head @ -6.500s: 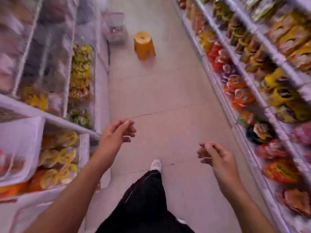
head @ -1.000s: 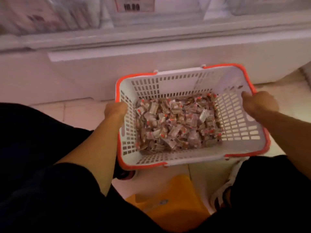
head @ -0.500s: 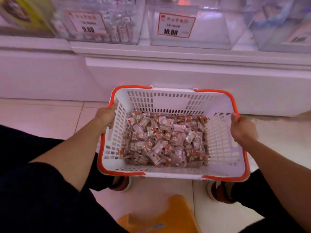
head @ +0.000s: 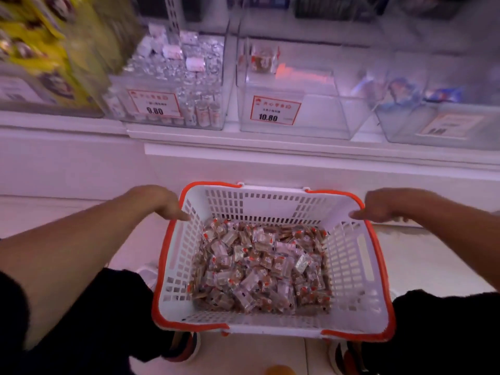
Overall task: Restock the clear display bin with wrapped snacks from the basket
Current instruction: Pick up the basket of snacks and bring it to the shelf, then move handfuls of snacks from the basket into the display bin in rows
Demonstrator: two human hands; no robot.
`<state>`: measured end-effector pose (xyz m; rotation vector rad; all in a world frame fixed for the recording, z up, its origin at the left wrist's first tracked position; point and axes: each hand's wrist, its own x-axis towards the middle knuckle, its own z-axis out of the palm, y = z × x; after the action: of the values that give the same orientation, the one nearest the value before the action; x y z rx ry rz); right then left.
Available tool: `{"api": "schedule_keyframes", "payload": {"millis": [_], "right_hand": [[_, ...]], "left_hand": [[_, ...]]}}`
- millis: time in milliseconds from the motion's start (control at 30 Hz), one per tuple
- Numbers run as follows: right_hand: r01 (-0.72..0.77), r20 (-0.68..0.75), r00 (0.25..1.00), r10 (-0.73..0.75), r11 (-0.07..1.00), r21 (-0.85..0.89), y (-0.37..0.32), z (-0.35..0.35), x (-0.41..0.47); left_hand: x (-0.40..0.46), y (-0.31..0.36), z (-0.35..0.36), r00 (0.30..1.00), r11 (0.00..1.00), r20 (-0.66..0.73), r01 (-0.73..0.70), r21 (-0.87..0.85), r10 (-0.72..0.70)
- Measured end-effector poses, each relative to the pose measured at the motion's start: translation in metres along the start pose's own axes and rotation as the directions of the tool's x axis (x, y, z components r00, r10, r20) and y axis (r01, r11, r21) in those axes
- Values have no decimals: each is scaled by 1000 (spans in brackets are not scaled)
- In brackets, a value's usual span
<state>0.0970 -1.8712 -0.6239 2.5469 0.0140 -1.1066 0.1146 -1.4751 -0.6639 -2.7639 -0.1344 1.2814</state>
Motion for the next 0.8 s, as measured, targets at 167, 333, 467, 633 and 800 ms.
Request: {"api": "schedule_keyframes", "payload": {"millis": [167, 333, 467, 633, 800], "right_hand": [[498, -813, 486, -320, 866, -43, -6, -98, -87], [447, -903, 415, -114, 889, 93, -20, -110, -69], [368, -858, 492, -146, 928, 54, -21, -110, -36], [366, -876, 476, -82, 924, 112, -19, -122, -27], [430, -904, 421, -71, 893, 130, -10, -128, -36]], "left_hand": [[-97, 26, -122, 463, 769, -688, -600, 220, 559], [-106, 60, -150, 102, 699, -865, -638, 322, 491], [-77, 87, -144, 327, 782, -742, -471, 409, 585], [-58, 100, -148, 312, 798, -749, -389, 461, 585], [-69, 100, -157, 252, 761, -766, -490, 426, 592]]}}
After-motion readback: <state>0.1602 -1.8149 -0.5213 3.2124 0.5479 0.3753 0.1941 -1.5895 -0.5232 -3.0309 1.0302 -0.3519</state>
